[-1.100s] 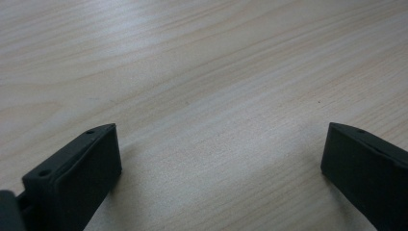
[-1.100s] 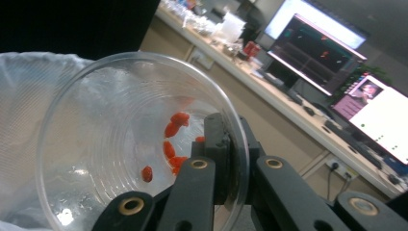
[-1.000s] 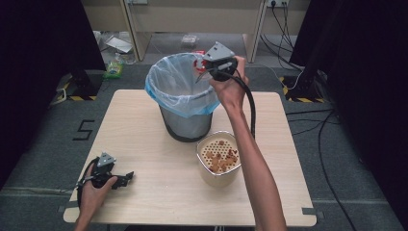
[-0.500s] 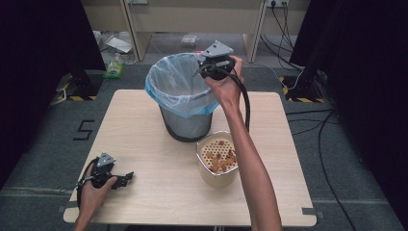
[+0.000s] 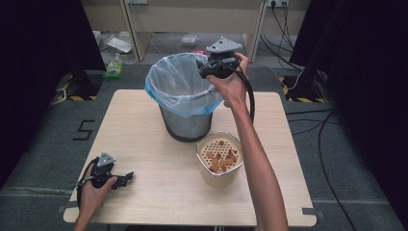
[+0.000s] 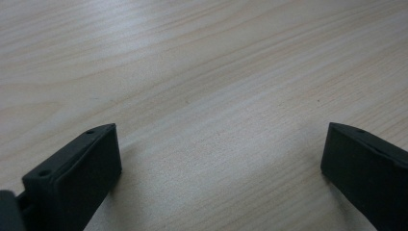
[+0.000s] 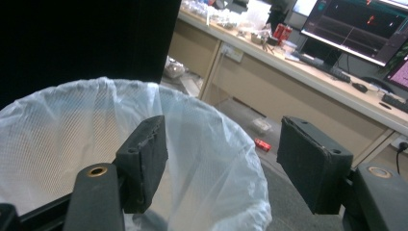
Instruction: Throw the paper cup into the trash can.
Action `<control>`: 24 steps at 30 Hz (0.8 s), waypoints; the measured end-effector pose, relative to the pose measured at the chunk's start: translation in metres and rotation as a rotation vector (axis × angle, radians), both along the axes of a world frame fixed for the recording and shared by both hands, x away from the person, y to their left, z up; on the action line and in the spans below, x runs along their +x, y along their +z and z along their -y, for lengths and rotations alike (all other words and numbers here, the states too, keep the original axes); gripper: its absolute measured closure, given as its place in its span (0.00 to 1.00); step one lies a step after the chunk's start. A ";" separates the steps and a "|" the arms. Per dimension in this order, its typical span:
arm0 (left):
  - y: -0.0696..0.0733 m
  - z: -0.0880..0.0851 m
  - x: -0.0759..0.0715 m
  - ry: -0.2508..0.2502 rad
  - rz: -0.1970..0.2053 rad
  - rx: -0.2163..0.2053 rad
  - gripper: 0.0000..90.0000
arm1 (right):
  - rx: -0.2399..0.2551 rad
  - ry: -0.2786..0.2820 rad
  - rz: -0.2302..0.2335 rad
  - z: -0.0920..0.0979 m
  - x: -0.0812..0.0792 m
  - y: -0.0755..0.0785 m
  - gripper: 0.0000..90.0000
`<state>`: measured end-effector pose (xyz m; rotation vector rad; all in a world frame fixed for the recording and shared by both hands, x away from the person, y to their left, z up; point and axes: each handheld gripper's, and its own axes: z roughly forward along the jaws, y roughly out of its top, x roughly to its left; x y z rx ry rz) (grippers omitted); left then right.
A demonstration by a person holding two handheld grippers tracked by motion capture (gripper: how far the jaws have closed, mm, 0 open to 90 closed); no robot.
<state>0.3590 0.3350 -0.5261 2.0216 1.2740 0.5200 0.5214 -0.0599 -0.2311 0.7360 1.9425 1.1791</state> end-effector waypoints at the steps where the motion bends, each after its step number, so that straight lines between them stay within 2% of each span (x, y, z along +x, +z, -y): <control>1: 0.000 0.000 0.000 0.000 0.000 0.000 0.00 | 0.000 -0.008 -0.001 0.004 -0.002 0.001 0.39; 7: 0.000 0.000 0.000 0.000 0.000 0.000 0.00 | -0.005 -0.019 -0.026 0.016 -0.006 -0.003 0.39; 12: 0.000 0.000 0.000 0.000 0.000 0.000 0.00 | -0.016 -0.048 -0.046 0.034 -0.015 -0.010 0.40; 15: 0.000 0.000 0.000 0.000 0.000 0.000 0.00 | -0.022 -0.075 -0.073 0.052 -0.022 -0.019 0.40; 16: 0.000 0.000 0.000 0.000 0.000 0.000 0.00 | -0.022 -0.075 -0.073 0.052 -0.022 -0.019 0.40; 20: 0.000 0.000 0.000 0.000 0.000 0.000 0.00 | -0.034 -0.098 -0.100 0.071 -0.028 -0.033 0.40; 24: 0.000 0.000 0.000 0.000 0.000 0.000 0.00 | -0.026 -0.111 -0.113 0.085 -0.032 -0.043 0.40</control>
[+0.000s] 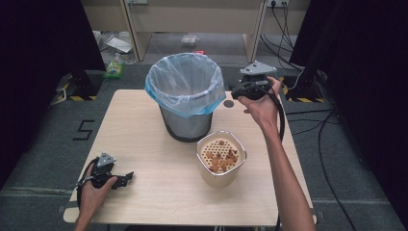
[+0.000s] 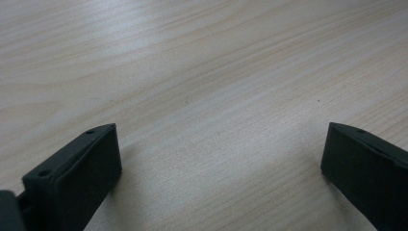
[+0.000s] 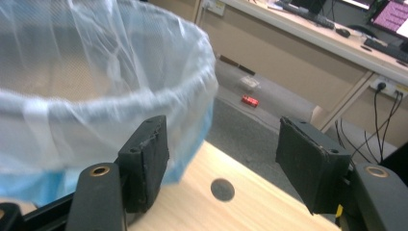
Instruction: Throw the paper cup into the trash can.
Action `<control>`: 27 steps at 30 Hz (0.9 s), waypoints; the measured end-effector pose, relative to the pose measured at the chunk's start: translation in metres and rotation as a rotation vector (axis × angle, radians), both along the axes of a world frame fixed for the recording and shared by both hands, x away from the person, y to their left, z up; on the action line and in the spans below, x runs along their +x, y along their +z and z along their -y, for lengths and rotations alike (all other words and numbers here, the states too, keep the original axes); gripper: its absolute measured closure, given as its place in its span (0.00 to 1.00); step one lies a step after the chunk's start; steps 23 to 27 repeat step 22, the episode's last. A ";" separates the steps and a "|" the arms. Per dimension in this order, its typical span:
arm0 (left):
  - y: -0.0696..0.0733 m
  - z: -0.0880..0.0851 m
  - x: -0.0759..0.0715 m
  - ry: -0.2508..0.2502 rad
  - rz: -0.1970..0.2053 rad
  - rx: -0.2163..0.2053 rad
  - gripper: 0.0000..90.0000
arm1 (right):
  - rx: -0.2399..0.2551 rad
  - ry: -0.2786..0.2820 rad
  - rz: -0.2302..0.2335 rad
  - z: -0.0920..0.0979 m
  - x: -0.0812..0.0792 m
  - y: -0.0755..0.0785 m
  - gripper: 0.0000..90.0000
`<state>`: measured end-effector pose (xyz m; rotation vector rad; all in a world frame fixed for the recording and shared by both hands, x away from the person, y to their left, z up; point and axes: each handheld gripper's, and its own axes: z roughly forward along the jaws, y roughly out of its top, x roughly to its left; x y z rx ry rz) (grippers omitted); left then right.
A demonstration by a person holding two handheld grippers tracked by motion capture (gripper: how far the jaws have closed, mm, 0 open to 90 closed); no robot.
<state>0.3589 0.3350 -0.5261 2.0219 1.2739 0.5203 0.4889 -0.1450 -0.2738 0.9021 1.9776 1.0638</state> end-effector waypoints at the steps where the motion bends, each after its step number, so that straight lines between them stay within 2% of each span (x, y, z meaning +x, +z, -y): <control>1: 0.000 0.000 0.000 0.000 0.000 0.000 0.00 | 0.003 -0.004 -0.004 0.003 -0.001 -0.003 0.40; 10: 0.000 0.000 0.000 0.000 -0.001 0.000 0.00 | -0.016 -0.033 -0.037 0.026 -0.013 -0.028 0.40; 13: 0.000 0.000 0.000 0.001 -0.001 -0.001 0.00 | -0.012 -0.042 -0.056 0.037 -0.018 -0.041 0.40; 19: 0.000 0.000 0.000 0.000 -0.001 -0.001 0.00 | -0.008 -0.054 -0.078 0.047 -0.025 -0.059 0.38; 22: 0.000 0.000 0.000 0.001 -0.001 -0.001 0.00 | -0.009 -0.055 -0.085 0.050 -0.027 -0.065 0.38; 27: 0.000 0.000 0.000 0.001 -0.001 -0.001 0.00 | -0.009 -0.055 -0.085 0.050 -0.027 -0.065 0.38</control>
